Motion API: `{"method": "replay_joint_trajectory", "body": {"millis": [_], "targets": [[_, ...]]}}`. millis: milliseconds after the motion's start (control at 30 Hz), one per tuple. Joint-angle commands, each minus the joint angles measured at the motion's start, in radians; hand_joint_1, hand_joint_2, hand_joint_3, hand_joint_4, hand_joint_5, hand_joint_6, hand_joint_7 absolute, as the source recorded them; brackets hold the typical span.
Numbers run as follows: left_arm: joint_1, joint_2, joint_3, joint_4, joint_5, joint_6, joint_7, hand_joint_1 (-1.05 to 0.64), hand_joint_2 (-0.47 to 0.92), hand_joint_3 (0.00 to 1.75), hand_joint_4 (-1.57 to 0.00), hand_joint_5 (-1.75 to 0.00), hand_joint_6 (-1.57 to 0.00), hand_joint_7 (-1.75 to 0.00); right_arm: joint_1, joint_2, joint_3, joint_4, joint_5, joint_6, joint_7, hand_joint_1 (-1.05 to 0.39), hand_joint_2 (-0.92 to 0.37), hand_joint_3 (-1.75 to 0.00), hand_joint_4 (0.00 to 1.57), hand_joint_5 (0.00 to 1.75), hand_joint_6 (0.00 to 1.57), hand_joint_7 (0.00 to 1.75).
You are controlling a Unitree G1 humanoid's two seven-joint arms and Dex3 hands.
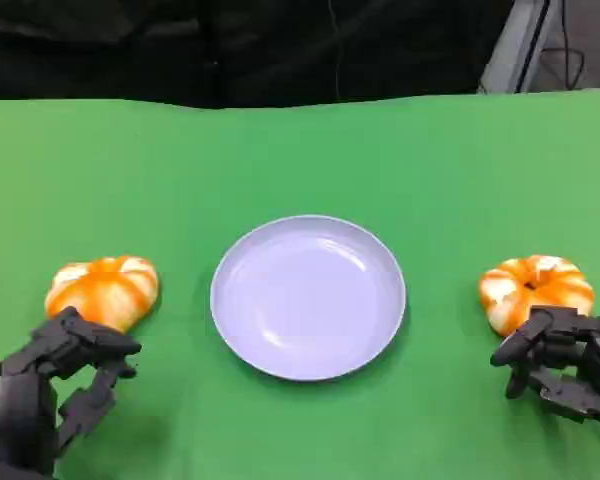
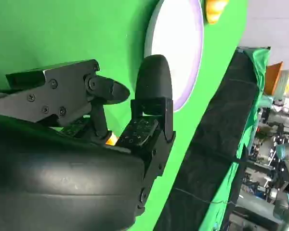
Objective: Grasp the bread from the table and place it into the plate.
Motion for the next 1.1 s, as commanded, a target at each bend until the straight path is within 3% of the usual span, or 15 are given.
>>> {"method": "replay_joint_trajectory", "body": {"millis": [33, 733, 833, 1033, 1067, 1100], "targets": [[0.000, 0.009, 0.009, 0.001, -0.006, -0.013, 0.001, -0.07, 0.92, 0.43, -0.82, -1.42, -0.87, -1.17, -0.011, -0.025, -0.008, 0.006, 0.004, -0.005, -0.008, 0.06, -0.86, -0.55, 0.89, 1.36, 0.96, 0.93], [-0.001, 0.015, 0.008, -0.002, 0.012, -0.013, 0.004, -0.09, 0.92, 0.43, -0.83, -1.43, -0.86, -1.18, -0.011, -0.024, -0.007, 0.002, 0.004, -0.003, -0.008, 0.07, -0.87, -0.53, 0.89, 1.36, 0.96, 0.93], [0.001, 0.022, 0.001, -0.002, 0.003, -0.024, -0.019, -0.06, 0.92, 0.44, -0.81, -1.33, -0.86, -1.13, -0.010, -0.022, -0.009, 0.003, 0.009, -0.002, -0.001, 0.06, -0.87, -0.54, 0.88, 1.37, 0.95, 0.93], [-0.003, 0.039, -0.011, 0.014, 0.032, -0.066, -0.025, -0.05, 0.92, 0.44, -0.79, -1.10, -0.90, -0.90, -0.007, -0.023, -0.007, 0.005, 0.003, -0.009, -0.009, 0.06, -0.85, -0.56, 0.89, 1.37, 0.96, 0.93], [-0.004, 0.042, -0.011, 0.017, 0.040, -0.073, -0.020, -0.07, 0.92, 0.42, -0.79, -1.02, -0.93, -0.78, -0.006, -0.023, -0.007, 0.004, 0.002, -0.009, -0.010, 0.06, -0.85, -0.56, 0.89, 1.37, 0.96, 0.94], [-0.004, 0.044, -0.010, 0.019, 0.047, -0.078, -0.016, -0.09, 0.92, 0.38, -0.82, -0.86, -1.00, -0.53, -0.006, -0.023, -0.007, 0.004, 0.002, -0.009, -0.010, 0.06, -0.85, -0.57, 0.90, 1.37, 0.96, 0.94]]}}
